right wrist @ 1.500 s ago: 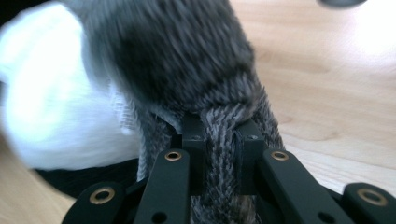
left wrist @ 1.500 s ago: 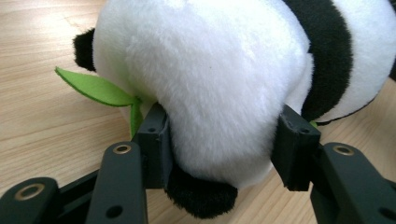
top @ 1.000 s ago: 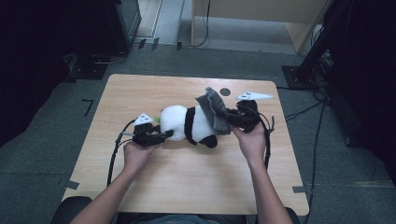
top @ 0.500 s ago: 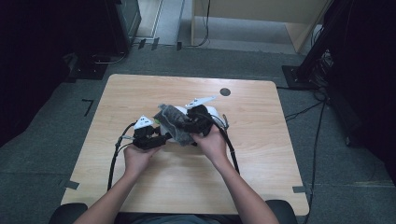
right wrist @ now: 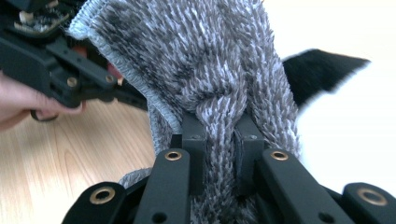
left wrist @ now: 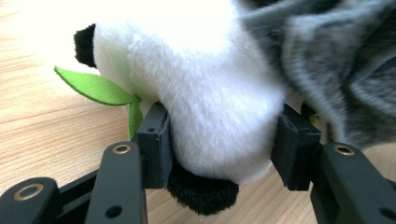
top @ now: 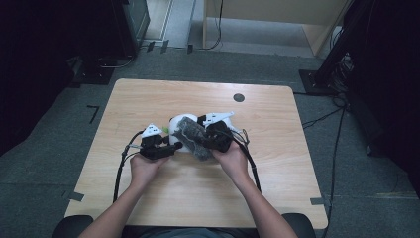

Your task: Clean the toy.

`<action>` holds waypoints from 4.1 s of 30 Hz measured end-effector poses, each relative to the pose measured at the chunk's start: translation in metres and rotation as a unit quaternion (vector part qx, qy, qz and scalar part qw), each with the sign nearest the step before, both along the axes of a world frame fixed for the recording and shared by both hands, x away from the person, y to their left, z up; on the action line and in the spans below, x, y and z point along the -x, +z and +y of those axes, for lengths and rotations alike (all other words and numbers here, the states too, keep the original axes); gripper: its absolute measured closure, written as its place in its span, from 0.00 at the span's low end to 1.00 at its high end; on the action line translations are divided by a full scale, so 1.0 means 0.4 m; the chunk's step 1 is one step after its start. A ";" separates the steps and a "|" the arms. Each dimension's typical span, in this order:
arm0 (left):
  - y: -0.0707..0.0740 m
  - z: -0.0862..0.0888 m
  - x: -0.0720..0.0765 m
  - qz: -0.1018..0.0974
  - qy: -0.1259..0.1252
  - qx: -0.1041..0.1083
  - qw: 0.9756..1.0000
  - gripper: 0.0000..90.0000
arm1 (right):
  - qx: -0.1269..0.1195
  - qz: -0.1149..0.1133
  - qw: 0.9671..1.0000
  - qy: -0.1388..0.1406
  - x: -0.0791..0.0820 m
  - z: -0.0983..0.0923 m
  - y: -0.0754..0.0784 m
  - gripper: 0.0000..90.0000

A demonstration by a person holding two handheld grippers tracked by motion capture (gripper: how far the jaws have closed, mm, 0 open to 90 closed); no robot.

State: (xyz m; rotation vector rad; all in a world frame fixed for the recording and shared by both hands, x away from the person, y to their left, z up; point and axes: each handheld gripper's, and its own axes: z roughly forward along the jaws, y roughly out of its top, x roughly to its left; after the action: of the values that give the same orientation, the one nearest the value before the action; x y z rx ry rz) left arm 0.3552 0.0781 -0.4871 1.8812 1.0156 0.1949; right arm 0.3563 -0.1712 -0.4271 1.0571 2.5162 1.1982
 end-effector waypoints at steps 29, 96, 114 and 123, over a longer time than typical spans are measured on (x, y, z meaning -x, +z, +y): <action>0.001 0.000 -0.021 0.012 -0.008 0.004 1.000 0.55 | -0.060 0.053 0.983 -0.164 -0.057 -0.291 -0.075 0.89; 0.008 -0.005 -0.018 -0.001 -0.013 -0.028 1.000 0.56 | -0.008 0.055 0.998 0.017 0.033 -0.031 -0.050 0.89; 0.010 -0.011 -0.028 0.007 -0.018 -0.026 0.999 0.56 | -0.049 0.069 0.992 -0.091 0.034 -0.248 -0.043 0.89; 0.008 -0.008 -0.030 0.012 -0.017 -0.018 1.000 0.57 | -0.041 0.092 0.990 -0.098 0.017 -0.260 -0.087 0.89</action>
State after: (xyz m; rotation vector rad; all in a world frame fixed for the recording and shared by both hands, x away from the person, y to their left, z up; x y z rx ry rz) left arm 0.3674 0.0748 -0.4838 1.9357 1.0024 0.1722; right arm 0.3494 -0.2752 -0.4620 1.4592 2.4376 1.2085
